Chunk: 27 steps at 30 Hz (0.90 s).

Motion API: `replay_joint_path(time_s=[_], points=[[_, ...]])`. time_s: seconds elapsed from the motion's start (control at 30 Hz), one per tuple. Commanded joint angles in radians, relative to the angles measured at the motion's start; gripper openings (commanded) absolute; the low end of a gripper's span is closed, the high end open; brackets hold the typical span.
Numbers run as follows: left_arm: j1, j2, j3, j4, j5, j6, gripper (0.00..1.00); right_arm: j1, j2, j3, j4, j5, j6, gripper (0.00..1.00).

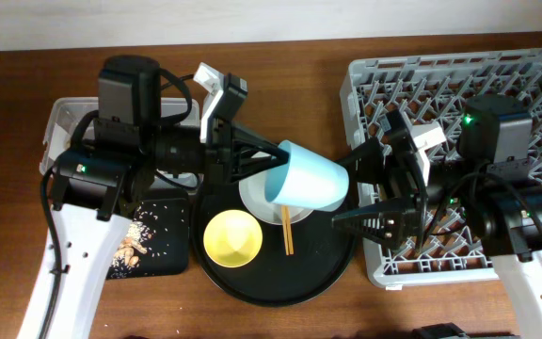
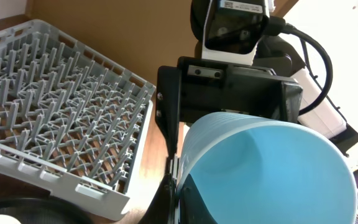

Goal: Sort waste into correct bins and load items into the dishwasher rack
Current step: 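Hand the blue cup from the left gripper to the right gripper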

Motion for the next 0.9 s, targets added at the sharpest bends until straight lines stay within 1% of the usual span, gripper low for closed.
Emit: replay_joint_path(time_s=[0.0, 0.07, 0.3, 0.4, 0.43, 0.47, 0.5, 0.53, 0.57, 0.67, 0.77, 0.8, 0.87], points=[[-0.029, 0.000, 0.002, 0.005, 0.030, 0.023, 0.00, 0.012, 0.003, 0.017, 0.002, 0.040, -0.012, 0.86], [-0.041, 0.000, 0.002, 0.005, 0.029, 0.023, 0.00, 0.012, 0.005, 0.017, 0.018, 0.040, -0.012, 0.78], [-0.050, 0.000, 0.002, 0.006, 0.029, 0.023, 0.00, 0.013, 0.016, 0.017, 0.035, 0.039, -0.012, 0.77], [-0.050, 0.000, 0.002, 0.006, 0.028, 0.023, 0.00, 0.023, 0.016, 0.017, 0.035, 0.031, -0.012, 0.79], [-0.050, 0.000, 0.002, 0.005, 0.026, 0.023, 0.00, 0.036, 0.016, 0.017, 0.034, 0.031, -0.011, 0.81], [-0.050, 0.000, 0.002, 0.005, 0.026, 0.023, 0.00, 0.056, 0.016, 0.017, 0.034, 0.032, -0.012, 0.81], [-0.050, 0.000, 0.002, 0.005, 0.026, 0.023, 0.00, 0.071, 0.016, 0.017, 0.035, 0.036, -0.012, 0.79], [-0.050, 0.000, 0.002, 0.005, 0.026, 0.023, 0.00, 0.076, 0.016, 0.017, 0.035, 0.039, -0.012, 0.74], [-0.050, 0.000, 0.002, 0.002, 0.026, 0.023, 0.00, 0.075, 0.016, 0.017, 0.035, 0.041, -0.012, 0.71], [-0.050, 0.000, 0.002, -0.014, 0.017, 0.024, 0.00, 0.075, 0.015, 0.017, 0.052, 0.047, -0.012, 0.69], [-0.050, 0.000, 0.002, -0.046, -0.044, 0.027, 0.00, 0.075, 0.015, 0.017, 0.110, 0.047, -0.011, 0.67], [-0.050, 0.000, 0.002, -0.064, -0.046, 0.055, 0.00, 0.075, 0.015, 0.017, 0.125, 0.047, -0.011, 0.66], [-0.050, 0.000, 0.002, -0.082, -0.047, 0.068, 0.01, 0.074, 0.016, 0.017, 0.148, 0.047, -0.011, 0.65]])
